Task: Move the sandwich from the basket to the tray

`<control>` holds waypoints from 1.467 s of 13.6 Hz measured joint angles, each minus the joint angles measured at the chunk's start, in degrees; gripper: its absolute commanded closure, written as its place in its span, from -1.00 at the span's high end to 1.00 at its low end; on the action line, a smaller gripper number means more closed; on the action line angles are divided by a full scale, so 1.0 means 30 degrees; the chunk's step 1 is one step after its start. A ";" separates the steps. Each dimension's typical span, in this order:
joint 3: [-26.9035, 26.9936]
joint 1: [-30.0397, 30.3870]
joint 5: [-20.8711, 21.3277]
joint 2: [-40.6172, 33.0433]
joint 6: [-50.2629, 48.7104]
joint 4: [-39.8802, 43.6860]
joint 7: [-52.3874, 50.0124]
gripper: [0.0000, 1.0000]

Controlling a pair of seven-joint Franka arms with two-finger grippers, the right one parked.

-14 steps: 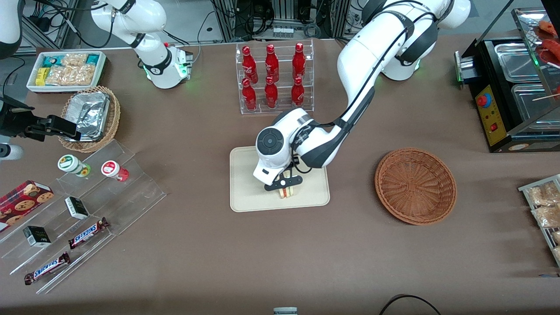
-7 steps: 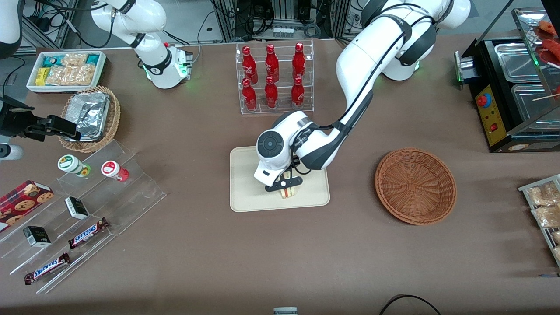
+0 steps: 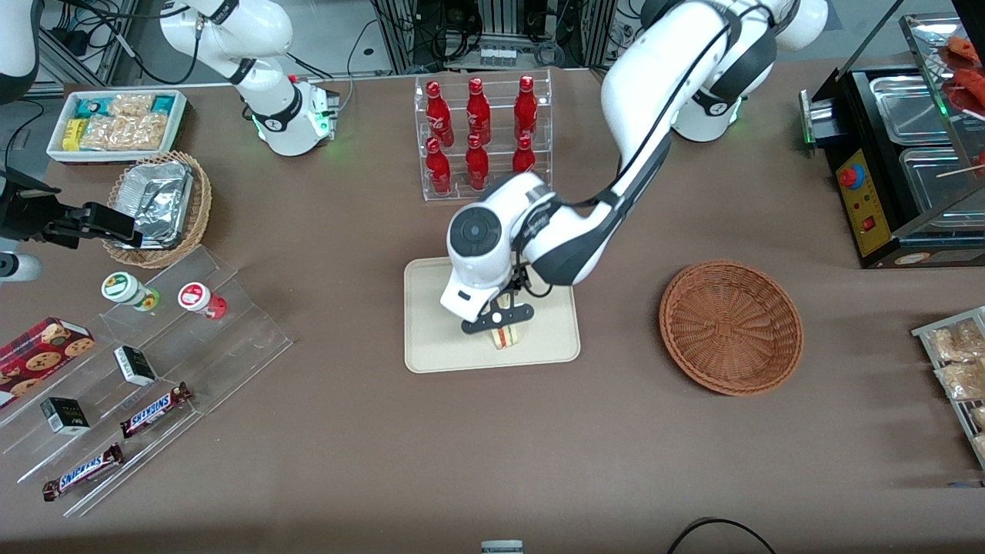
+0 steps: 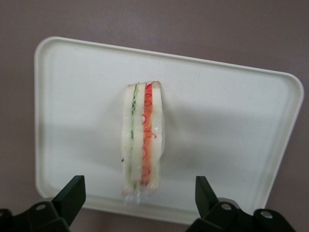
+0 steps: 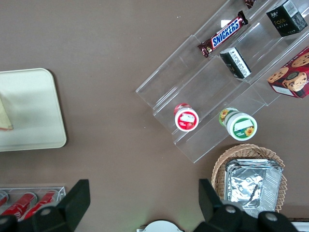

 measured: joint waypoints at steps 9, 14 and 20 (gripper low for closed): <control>0.0243 0.4395 -0.1183 -0.3234 -0.3535 -0.0055 0.5897 1.00; 0.0261 0.8305 -0.2256 -0.4992 -0.5015 -0.1945 1.1947 1.00; 0.0308 1.1609 -0.2307 -0.8865 -0.5255 -0.6132 1.6210 1.00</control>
